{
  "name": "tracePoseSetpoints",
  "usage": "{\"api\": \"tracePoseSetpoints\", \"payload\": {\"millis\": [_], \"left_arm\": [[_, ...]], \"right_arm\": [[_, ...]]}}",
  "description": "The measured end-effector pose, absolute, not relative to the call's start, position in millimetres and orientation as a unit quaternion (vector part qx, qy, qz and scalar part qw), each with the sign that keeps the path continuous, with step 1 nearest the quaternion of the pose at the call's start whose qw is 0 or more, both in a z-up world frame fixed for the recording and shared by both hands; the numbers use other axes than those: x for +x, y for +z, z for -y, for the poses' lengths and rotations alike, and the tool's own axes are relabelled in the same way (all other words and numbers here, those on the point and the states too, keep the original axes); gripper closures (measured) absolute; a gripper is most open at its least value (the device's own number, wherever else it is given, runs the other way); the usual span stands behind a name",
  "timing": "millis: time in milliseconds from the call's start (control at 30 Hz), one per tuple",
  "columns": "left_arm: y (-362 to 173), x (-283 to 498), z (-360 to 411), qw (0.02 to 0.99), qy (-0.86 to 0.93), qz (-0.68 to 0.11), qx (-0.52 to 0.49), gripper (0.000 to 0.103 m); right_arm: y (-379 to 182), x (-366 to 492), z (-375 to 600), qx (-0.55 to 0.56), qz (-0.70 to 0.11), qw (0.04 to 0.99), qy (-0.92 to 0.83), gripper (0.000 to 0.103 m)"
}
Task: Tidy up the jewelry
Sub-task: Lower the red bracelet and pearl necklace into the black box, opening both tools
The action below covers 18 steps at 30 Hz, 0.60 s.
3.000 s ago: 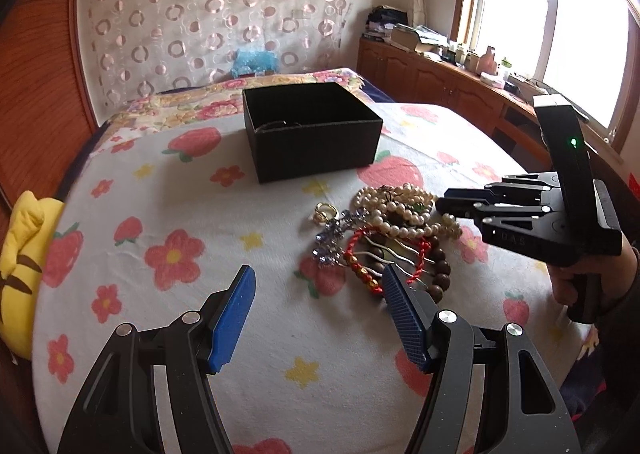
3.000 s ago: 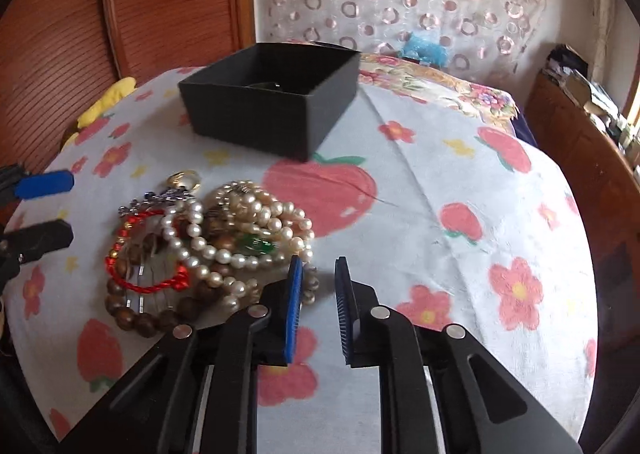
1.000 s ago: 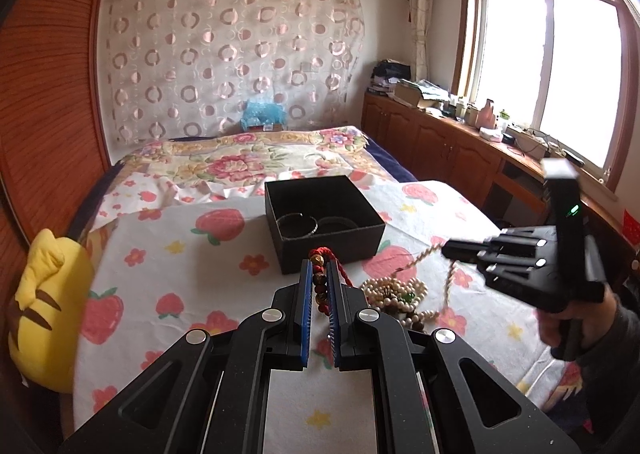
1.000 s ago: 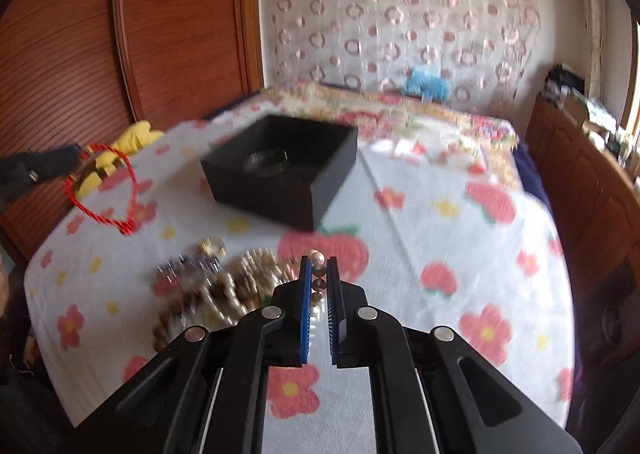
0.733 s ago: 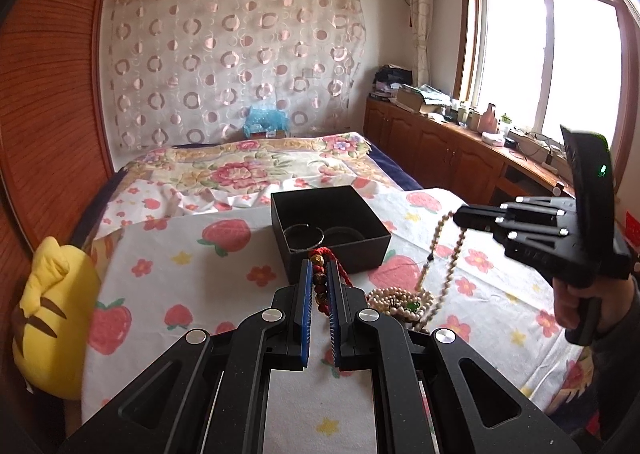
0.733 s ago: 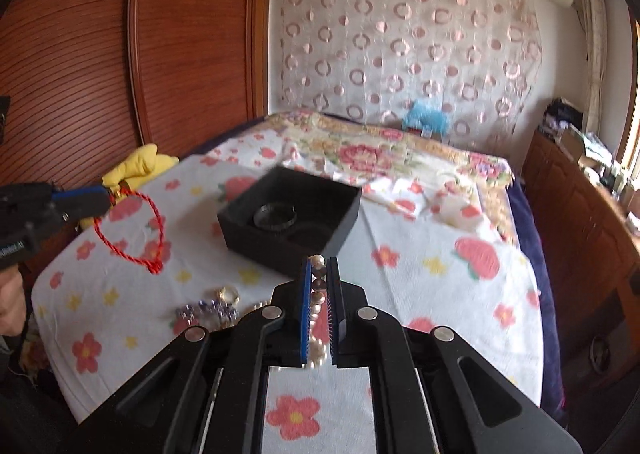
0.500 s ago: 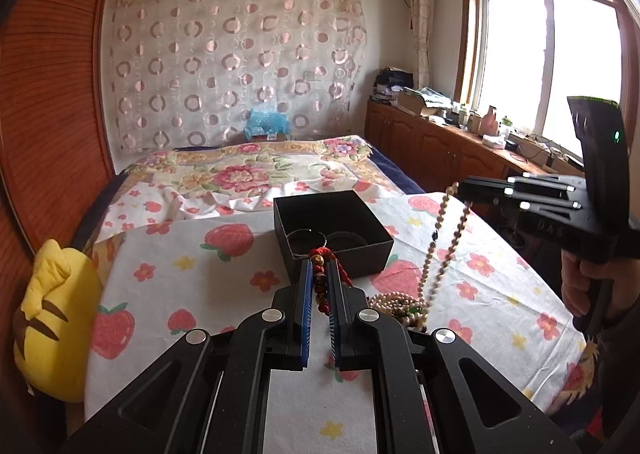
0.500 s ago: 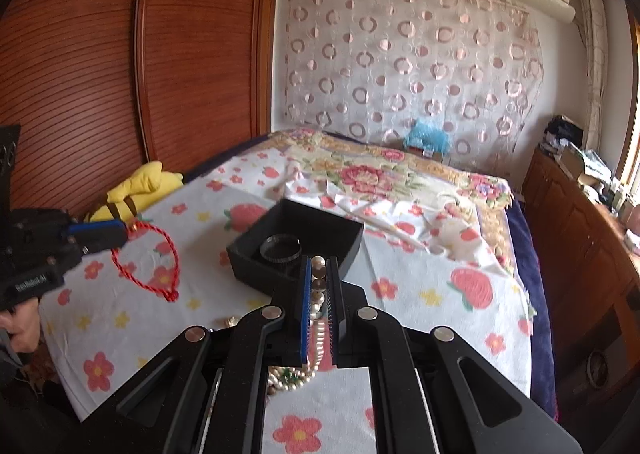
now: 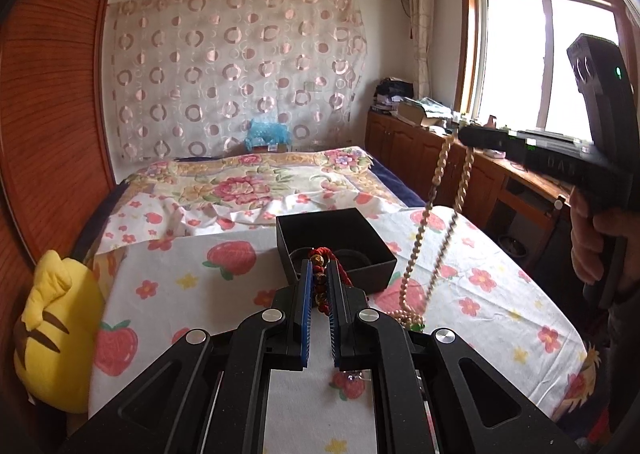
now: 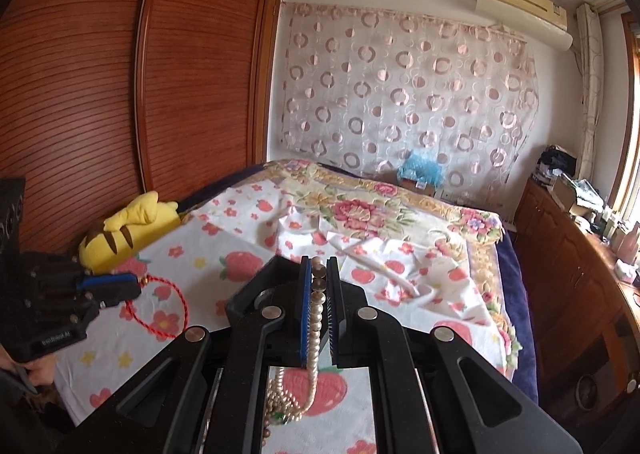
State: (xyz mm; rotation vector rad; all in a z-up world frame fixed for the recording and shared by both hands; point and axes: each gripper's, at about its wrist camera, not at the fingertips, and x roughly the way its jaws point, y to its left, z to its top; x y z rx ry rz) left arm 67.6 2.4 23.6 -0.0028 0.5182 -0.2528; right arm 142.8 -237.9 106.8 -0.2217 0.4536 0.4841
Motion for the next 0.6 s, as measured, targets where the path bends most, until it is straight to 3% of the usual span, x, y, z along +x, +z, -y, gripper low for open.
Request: {"api": "tracePoseSetpoints", "payload": {"millis": [600], "left_arm": [[19.7, 124.0, 8.9, 0.959, -0.108, -0.260, 0.013, 0.097]], "right_arm": [[148.1, 218.0, 221.6, -0.078, -0.222, 0.941, 0.243, 0.095]]}}
